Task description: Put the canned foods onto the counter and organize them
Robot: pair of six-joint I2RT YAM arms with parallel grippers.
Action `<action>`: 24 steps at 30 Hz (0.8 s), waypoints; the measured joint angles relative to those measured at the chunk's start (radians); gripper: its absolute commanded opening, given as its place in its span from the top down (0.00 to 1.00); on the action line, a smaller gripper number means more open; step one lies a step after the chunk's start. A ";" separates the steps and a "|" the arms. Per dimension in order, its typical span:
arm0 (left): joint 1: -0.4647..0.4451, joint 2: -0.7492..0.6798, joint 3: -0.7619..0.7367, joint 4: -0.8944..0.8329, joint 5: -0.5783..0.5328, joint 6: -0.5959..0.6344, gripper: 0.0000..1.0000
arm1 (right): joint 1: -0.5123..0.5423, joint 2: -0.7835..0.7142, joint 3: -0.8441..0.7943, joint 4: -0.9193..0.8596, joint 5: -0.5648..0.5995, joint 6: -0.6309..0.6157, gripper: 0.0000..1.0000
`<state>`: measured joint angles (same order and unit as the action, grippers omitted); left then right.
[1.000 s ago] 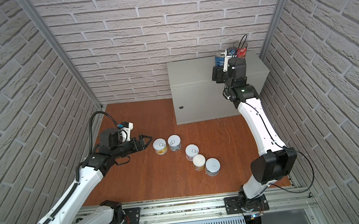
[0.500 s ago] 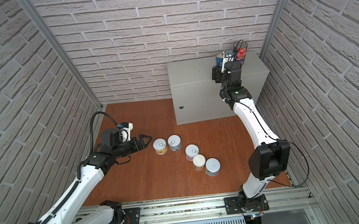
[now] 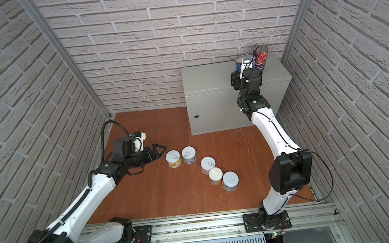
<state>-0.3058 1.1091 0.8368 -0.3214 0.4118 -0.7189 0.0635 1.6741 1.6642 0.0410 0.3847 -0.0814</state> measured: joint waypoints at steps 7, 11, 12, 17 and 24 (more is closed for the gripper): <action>-0.003 0.000 0.063 -0.024 -0.019 0.018 0.02 | -0.001 0.040 0.028 0.029 0.023 -0.005 0.37; -0.003 0.000 0.088 -0.034 -0.026 0.029 0.02 | -0.003 0.068 0.051 0.042 0.069 -0.004 0.35; -0.003 0.000 0.092 -0.036 -0.027 0.034 0.02 | -0.003 0.071 0.053 0.047 0.083 -0.001 0.34; -0.003 -0.022 0.099 -0.076 -0.053 0.077 0.02 | -0.026 0.071 0.053 0.039 0.118 0.042 0.33; -0.003 -0.058 0.124 -0.155 -0.094 0.140 0.02 | -0.064 0.095 0.104 -0.018 0.118 0.095 0.22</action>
<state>-0.3088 1.0508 0.9604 -0.4763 0.3180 -0.5789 -0.0002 1.7691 1.7683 0.0231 0.5026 0.0135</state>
